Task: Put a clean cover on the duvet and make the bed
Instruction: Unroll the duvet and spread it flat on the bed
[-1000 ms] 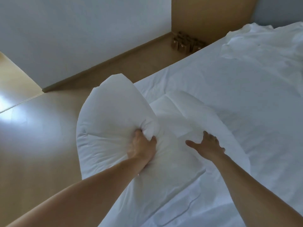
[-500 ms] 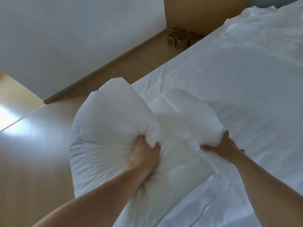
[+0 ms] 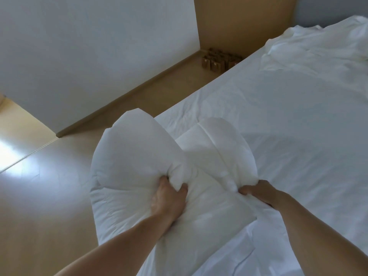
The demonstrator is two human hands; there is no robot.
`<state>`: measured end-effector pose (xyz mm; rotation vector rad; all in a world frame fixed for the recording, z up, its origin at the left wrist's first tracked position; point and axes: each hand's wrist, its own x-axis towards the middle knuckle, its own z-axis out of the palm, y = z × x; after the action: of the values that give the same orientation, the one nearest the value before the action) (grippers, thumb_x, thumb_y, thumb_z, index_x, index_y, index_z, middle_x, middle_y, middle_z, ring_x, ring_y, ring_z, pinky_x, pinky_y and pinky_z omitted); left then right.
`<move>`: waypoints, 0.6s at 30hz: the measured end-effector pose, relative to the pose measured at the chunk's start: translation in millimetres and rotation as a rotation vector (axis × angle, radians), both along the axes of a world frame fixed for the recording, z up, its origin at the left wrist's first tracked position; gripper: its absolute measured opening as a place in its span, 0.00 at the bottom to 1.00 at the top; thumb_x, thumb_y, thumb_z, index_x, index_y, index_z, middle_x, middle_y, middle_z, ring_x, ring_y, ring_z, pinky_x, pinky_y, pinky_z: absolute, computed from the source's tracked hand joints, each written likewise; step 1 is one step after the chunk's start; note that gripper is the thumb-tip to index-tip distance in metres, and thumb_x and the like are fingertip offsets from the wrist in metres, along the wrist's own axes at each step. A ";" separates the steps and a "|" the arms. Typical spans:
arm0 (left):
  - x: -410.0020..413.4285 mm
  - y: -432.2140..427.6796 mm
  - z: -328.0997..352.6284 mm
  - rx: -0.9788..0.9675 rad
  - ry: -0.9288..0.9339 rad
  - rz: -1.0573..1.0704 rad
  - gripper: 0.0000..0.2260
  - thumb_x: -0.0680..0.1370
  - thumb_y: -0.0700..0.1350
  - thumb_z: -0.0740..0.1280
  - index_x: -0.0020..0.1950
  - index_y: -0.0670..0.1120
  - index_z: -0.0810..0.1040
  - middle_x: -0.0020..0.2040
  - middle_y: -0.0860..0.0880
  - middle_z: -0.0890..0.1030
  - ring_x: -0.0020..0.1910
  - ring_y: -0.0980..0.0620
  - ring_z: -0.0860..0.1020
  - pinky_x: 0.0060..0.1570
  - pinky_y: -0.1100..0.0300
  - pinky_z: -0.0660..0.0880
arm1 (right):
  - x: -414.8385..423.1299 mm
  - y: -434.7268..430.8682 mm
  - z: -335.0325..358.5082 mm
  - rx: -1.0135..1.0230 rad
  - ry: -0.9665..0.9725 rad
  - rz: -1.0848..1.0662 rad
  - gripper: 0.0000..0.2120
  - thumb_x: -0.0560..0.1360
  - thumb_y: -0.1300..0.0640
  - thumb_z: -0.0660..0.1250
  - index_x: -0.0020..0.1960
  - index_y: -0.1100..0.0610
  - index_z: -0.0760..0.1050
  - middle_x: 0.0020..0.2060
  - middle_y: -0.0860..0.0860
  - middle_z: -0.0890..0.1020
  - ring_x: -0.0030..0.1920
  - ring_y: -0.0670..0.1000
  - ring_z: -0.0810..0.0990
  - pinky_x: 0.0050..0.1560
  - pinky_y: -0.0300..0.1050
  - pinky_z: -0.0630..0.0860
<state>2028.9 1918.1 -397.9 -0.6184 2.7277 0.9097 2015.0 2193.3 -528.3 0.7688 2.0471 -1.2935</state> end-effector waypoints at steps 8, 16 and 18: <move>-8.7 -8.0 -21.8 -0.048 0.010 -0.037 0.18 0.76 0.58 0.67 0.58 0.50 0.70 0.58 0.44 0.80 0.59 0.38 0.77 0.56 0.51 0.72 | 1.9 -9.0 -35.1 -0.036 0.041 -0.052 0.69 0.44 0.32 0.81 0.76 0.57 0.59 0.68 0.56 0.71 0.62 0.60 0.76 0.61 0.58 0.76; -11.8 -8.3 -36.1 -0.060 -0.031 -0.057 0.19 0.76 0.59 0.66 0.61 0.50 0.69 0.58 0.44 0.80 0.60 0.38 0.77 0.55 0.52 0.71 | -14.1 3.3 -41.3 -0.097 -0.038 0.017 0.68 0.42 0.34 0.85 0.76 0.51 0.60 0.64 0.54 0.76 0.60 0.58 0.78 0.62 0.59 0.76; -12.7 -8.8 -35.9 -0.053 -0.037 -0.063 0.18 0.76 0.59 0.66 0.60 0.50 0.69 0.58 0.44 0.80 0.60 0.38 0.77 0.55 0.52 0.71 | -15.0 2.6 -33.7 -0.112 -0.075 0.033 0.58 0.45 0.37 0.86 0.69 0.55 0.70 0.57 0.55 0.82 0.54 0.58 0.82 0.58 0.59 0.79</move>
<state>2016.2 1909.3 -433.9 -0.5503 2.7298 0.8057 2000.0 2195.9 -562.0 0.7184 1.9033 -1.3289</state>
